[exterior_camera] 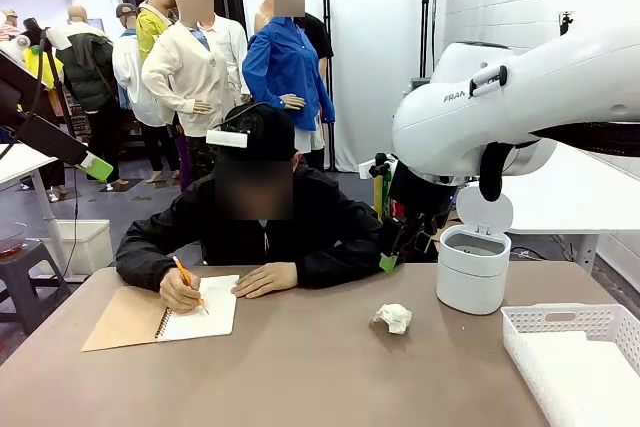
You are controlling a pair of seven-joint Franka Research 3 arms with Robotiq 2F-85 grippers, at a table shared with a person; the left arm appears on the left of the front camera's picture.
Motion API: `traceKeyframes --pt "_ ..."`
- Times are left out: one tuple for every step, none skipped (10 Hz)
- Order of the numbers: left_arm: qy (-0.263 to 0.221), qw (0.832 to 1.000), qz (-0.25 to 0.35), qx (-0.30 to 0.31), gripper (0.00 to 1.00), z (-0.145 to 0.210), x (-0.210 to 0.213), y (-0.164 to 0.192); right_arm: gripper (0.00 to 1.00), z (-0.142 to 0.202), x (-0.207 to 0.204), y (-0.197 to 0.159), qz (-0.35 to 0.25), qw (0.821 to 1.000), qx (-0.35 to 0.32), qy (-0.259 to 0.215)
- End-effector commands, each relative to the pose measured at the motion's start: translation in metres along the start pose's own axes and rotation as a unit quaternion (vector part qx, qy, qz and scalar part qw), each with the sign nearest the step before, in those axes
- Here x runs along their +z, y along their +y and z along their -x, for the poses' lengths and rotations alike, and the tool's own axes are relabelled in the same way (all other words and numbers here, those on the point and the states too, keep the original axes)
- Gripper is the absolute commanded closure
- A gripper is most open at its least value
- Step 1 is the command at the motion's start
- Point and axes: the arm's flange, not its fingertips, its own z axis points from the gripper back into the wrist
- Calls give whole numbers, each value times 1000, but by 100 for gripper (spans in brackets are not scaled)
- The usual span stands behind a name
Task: Sort the paper based on its condition.
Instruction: If a person hands you a paper, place it in the Organizing basket , and if it's crumpled, put it in the Trash can.
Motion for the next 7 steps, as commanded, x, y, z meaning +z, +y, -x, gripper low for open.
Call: traceKeyframes --pt "-2 1000 0 3 0 0 1 1 0 3 5 3 -2 1000 2 7" --pt "-2 1000 0 3 0 0 1 1 0 3 5 3 -2 1000 2 7" --pt "-2 1000 0 3 0 0 1 1 0 3 5 3 -2 1000 2 7" --pt "-2 1000 0 3 0 0 1 1 0 1 3 1 -1 1000 1 2" --pt "-2 1000 0 3 0 0 1 1 0 -6 -16 -11 -18 1000 -4 13" --pt "-2 1000 0 3 0 0 1 1 0 -15 -35 -21 -21 1000 -7 14" --pt "-2 1000 0 3 0 0 1 1 0 -21 -50 -25 -23 999 -2 22"
